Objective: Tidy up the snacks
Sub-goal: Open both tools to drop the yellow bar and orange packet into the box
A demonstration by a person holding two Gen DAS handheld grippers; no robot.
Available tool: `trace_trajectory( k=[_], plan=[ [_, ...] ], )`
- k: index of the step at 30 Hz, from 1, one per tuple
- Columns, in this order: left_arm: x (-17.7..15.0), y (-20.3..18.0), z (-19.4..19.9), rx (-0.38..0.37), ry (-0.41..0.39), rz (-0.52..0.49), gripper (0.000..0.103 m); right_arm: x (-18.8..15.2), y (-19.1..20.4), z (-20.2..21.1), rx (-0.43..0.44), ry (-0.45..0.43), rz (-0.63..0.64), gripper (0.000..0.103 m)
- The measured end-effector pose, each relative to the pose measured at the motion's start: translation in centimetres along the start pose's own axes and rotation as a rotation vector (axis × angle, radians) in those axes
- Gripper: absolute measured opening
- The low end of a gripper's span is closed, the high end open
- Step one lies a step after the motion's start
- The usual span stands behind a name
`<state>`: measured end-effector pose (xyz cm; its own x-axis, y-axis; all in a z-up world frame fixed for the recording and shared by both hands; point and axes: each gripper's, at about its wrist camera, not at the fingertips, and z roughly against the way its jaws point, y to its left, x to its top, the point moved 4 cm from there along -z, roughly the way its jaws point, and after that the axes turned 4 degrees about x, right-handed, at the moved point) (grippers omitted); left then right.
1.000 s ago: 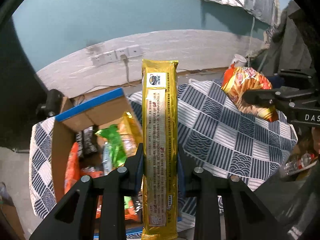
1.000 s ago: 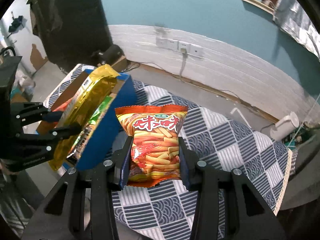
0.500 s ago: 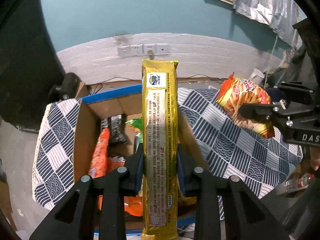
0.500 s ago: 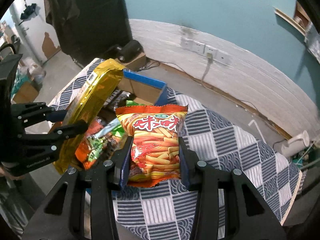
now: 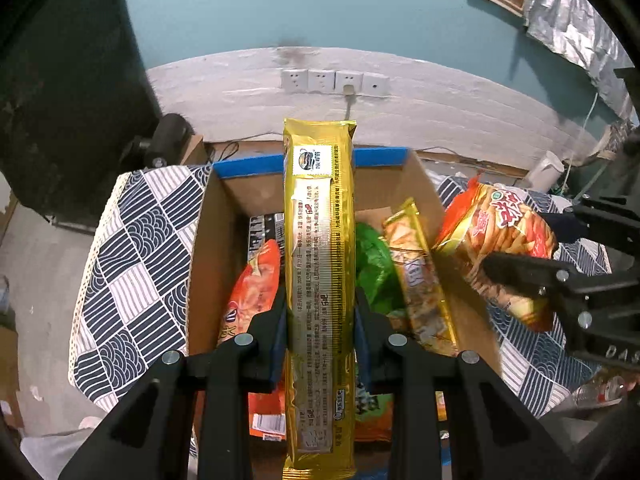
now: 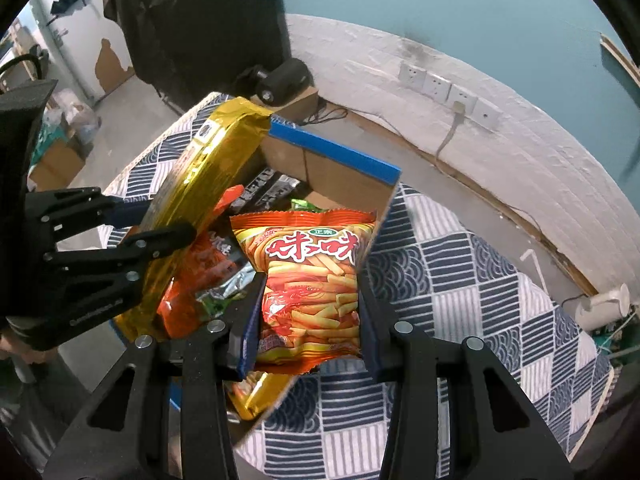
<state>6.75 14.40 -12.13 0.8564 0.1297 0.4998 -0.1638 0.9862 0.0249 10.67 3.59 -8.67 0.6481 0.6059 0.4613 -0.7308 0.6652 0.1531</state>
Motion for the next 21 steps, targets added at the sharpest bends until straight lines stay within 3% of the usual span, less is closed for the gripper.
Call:
trace_trajectory(
  k=[8,12,18,21],
  plan=[
    [-0.3,1.2,-1.2,-0.013,0.037,0.058,0.03,0.9,1.3,-2.0,0.041,0.02,0.017,0.041],
    [0.2,1.8,-0.9,0.016,0.024,0.063,0.046,0.9,1.4,-2.2,0.051,0.021,0.007,0.042],
    [0.2,1.9,0.7,0.01,0.012,0.06,0.05,0.8,0.6,-0.7,0.044,-0.01,-0.016,0.051],
    [0.1,1.4,2.2,0.013,-0.018,0.05,0.059,0.6,0.0,0.6,0.034,-0.035,-0.027,0.053]
  ],
)
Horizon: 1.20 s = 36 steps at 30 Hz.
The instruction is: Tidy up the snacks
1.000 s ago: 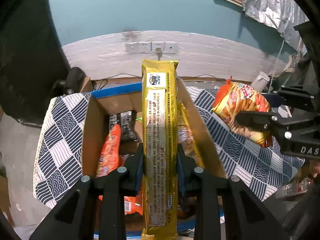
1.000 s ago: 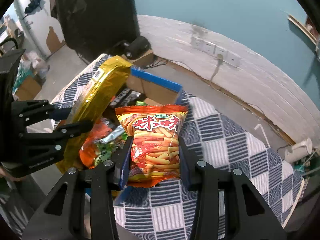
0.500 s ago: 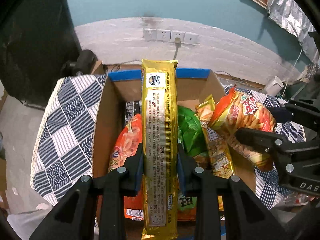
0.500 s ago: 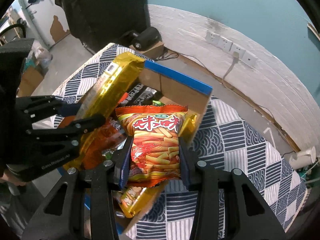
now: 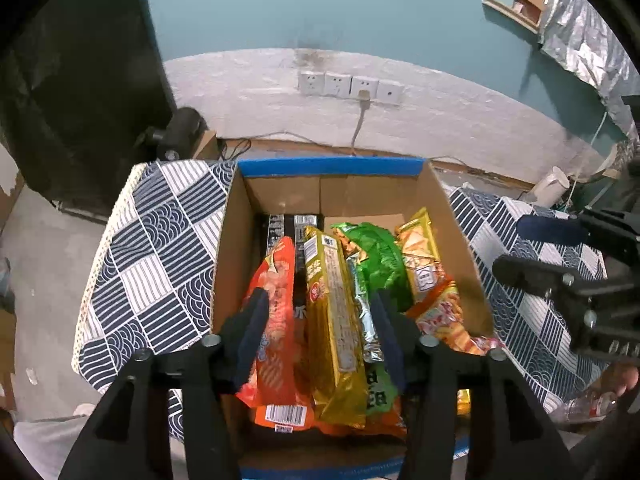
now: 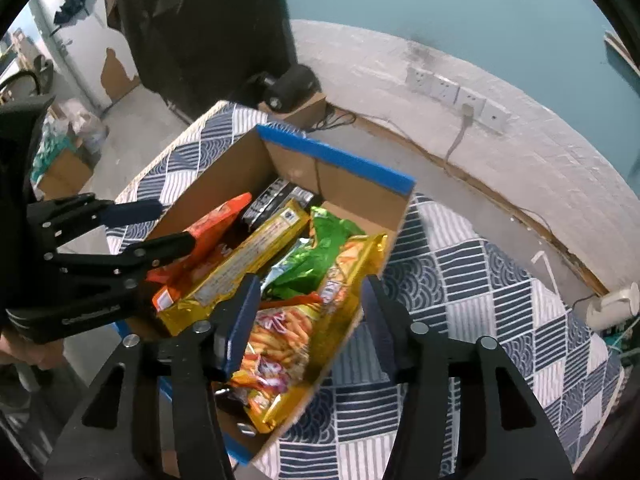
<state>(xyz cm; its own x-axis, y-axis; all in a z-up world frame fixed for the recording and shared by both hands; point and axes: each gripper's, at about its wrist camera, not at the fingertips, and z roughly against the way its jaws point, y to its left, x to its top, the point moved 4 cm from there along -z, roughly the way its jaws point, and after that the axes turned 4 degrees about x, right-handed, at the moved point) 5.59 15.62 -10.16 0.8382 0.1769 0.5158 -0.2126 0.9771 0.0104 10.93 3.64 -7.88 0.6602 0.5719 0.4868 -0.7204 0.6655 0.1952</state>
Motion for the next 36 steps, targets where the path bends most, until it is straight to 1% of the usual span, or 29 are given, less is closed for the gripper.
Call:
trace_trajectory(
  k=[3,4,5,8,11,14,18,20,21,23,29,32,36],
  plan=[
    [-0.2,-0.5,1.2,0.012,-0.016,-0.016,0.065,-0.1,-0.6,1.4,0.001,-0.02,-0.016,0.058],
    [-0.3,-0.7,1.6,0.013,-0.022,-0.023,0.067,-0.2,-0.7,1.8,-0.001,-0.027,-0.02,0.062],
    [-0.4,-0.9,2.2,0.007,-0.03,-0.027,0.067,-0.2,-0.8,2.5,-0.005,-0.034,-0.022,0.063],
    [-0.6,-1.6,3.5,-0.005,-0.052,-0.047,0.073,-0.4,-0.9,4.0,-0.009,-0.061,-0.015,0.065],
    [-0.5,-1.9,4.6,0.018,-0.089,-0.071,0.078,-0.7,-0.9,5.8,-0.024,-0.091,-0.009,0.071],
    [-0.5,-2.1,5.6,0.039,-0.116,-0.088,0.079,-1.2,-0.9,7.3,-0.04,-0.112,-0.001,0.071],
    [-0.8,-2.4,6.7,0.015,-0.129,-0.088,0.081,-1.9,-1.1,9.0,-0.056,-0.144,0.004,0.075],
    [-0.9,-2.4,7.1,0.017,-0.138,-0.089,0.083,-2.2,-1.2,9.9,-0.062,-0.161,0.007,0.076],
    [-1.0,-2.5,7.3,0.023,-0.147,-0.091,0.086,-2.4,-1.1,10.3,-0.064,-0.168,0.012,0.076],
    [-1.0,-2.5,7.7,0.025,-0.158,-0.091,0.086,-2.9,-1.2,10.9,-0.073,-0.183,0.015,0.076],
    [-1.1,-2.9,8.2,-0.007,-0.155,-0.068,0.087,-3.8,-1.5,12.0,-0.076,-0.203,0.006,0.078],
    [-1.0,-3.7,8.4,0.002,-0.164,-0.075,0.087,-4.3,-1.6,12.4,-0.084,-0.208,0.008,0.078],
    [-0.6,-4.9,8.6,-0.006,-0.17,-0.094,0.087,-4.8,-1.8,12.7,-0.097,-0.213,0.019,0.078]
  ],
)
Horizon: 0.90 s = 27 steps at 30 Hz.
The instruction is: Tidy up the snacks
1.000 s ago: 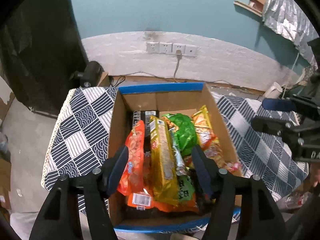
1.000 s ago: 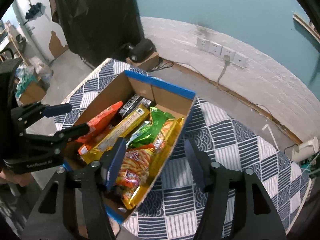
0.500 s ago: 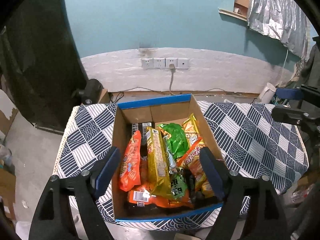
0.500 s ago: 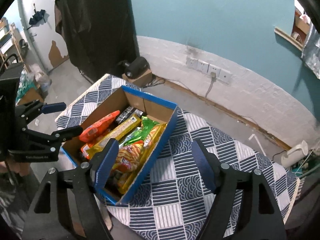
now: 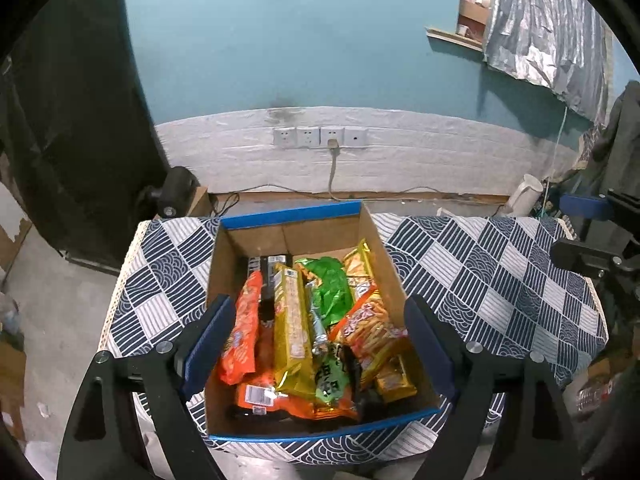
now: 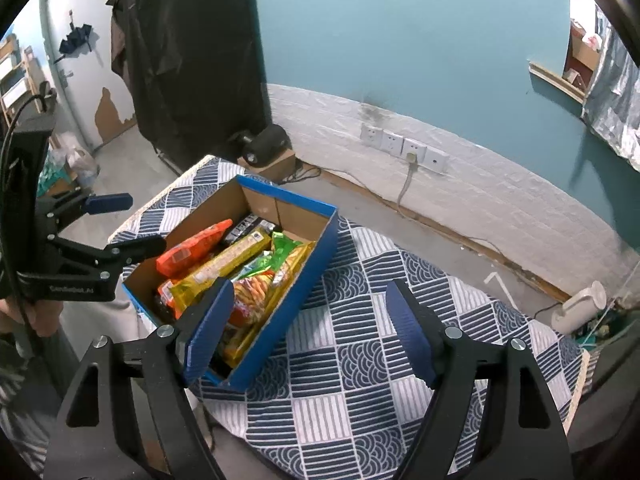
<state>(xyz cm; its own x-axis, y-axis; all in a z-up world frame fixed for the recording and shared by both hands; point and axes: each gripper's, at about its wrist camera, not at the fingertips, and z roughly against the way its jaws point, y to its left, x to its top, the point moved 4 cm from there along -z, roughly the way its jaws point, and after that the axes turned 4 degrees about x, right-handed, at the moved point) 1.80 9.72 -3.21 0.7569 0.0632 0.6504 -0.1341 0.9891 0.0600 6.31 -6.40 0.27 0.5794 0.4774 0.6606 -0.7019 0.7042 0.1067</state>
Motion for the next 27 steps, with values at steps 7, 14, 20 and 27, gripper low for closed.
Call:
trace_trajectory(
  k=[7,14,20,27],
  plan=[
    [0.5,-1.3,0.1,0.015,-0.015,-0.038,0.087,-0.6,-0.9,0.1,-0.002,0.001,-0.012,0.078],
    [0.4,-2.4,-0.2,0.019,-0.01,-0.078,0.088,-0.8,-1.8,-0.2,0.001,0.007,-0.039,0.078],
    [0.5,-2.8,0.0,0.021,-0.016,-0.091,0.088,-0.9,-1.9,-0.2,-0.002,0.009,-0.039,0.078],
    [0.4,-2.8,0.1,0.025,-0.015,-0.095,0.088,-1.0,-1.9,-0.2,-0.002,0.013,-0.037,0.078]
  ],
)
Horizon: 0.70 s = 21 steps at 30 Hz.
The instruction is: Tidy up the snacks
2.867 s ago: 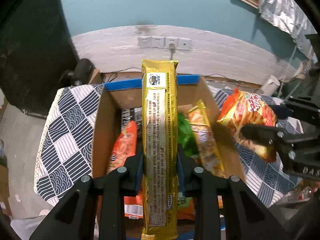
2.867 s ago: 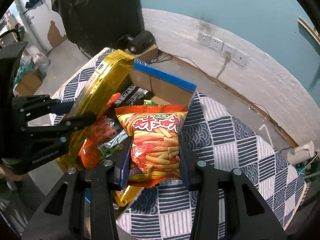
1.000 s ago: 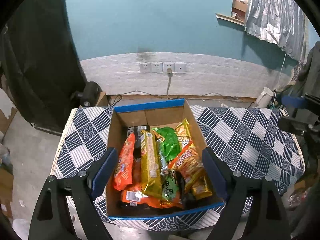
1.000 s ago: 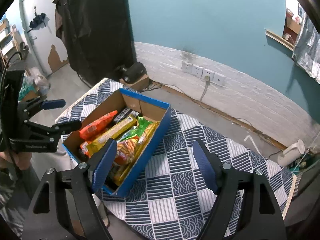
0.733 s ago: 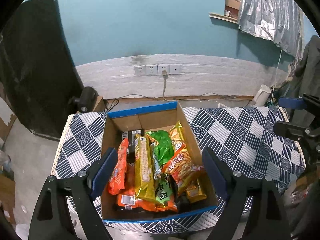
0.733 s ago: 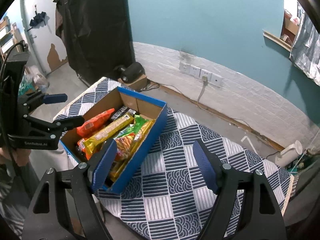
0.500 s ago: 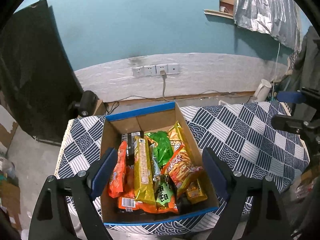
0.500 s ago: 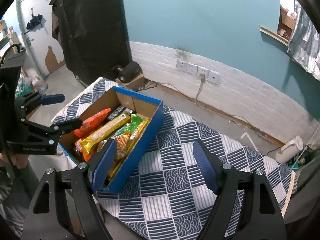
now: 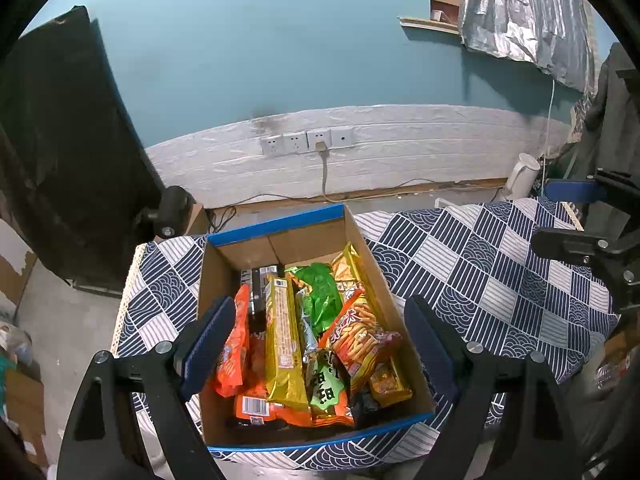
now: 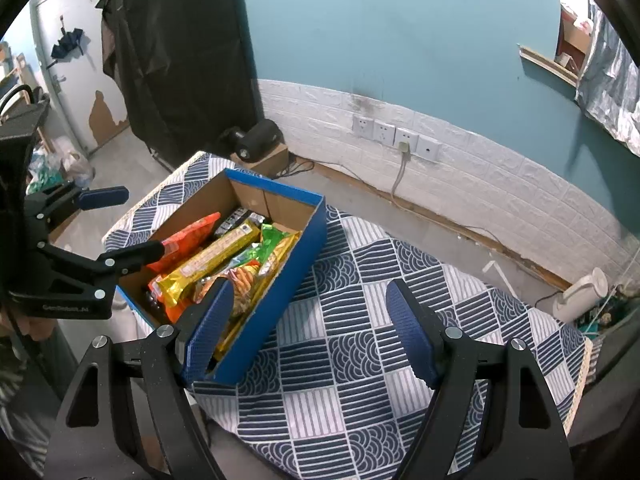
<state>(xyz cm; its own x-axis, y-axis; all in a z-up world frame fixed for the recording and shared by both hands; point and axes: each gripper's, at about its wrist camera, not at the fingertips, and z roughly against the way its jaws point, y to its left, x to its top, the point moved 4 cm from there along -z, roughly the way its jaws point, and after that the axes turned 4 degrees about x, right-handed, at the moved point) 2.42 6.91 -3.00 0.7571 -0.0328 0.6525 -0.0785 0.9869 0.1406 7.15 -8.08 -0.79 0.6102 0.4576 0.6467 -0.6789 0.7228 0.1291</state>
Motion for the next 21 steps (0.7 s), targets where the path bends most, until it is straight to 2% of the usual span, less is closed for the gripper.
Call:
trace_trajectory(
  k=[21],
  plan=[
    [-0.07,0.32,-0.26,0.003,0.009,-0.005,0.088,0.08,0.13,0.01,-0.002,0.004,0.004,0.078]
  ],
)
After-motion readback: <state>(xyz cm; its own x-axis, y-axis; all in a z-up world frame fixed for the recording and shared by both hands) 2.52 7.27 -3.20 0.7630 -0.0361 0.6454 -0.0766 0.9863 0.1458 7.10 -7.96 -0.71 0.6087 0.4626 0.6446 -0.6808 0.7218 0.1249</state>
